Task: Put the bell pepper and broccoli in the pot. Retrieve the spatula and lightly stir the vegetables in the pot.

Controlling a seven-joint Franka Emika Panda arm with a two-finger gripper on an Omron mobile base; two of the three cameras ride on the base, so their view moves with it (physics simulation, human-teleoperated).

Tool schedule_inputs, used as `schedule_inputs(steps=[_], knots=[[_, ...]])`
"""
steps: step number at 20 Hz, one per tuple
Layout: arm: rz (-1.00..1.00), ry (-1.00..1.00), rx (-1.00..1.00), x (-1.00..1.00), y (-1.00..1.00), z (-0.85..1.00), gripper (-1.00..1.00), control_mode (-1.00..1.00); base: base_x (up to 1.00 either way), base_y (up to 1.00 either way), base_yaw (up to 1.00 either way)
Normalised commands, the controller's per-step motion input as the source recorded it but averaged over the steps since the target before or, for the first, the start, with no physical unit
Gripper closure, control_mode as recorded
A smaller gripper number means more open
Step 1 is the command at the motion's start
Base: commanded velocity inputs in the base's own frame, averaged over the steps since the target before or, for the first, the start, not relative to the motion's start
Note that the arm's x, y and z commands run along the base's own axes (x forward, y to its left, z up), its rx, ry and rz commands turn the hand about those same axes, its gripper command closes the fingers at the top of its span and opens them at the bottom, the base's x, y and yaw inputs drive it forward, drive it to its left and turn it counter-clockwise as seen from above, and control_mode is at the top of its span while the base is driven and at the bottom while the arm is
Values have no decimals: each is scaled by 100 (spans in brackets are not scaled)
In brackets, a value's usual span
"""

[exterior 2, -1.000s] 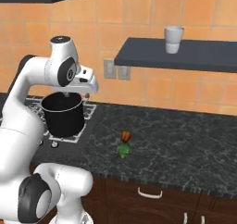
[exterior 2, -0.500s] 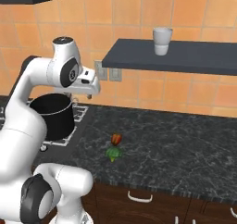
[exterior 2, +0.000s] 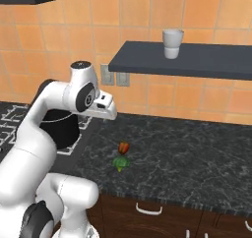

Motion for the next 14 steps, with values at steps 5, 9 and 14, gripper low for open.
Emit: schedule_inputs(steps=[5,9,14], knots=[[-9,0,-2,4,-27,-78,-100,-100,0,0,0],[-5,-3,-4,18,-33,-66,-100,-100,0,0,0],[0,-3,-4,36,-19,-46,-100,-100,0,0,0]])
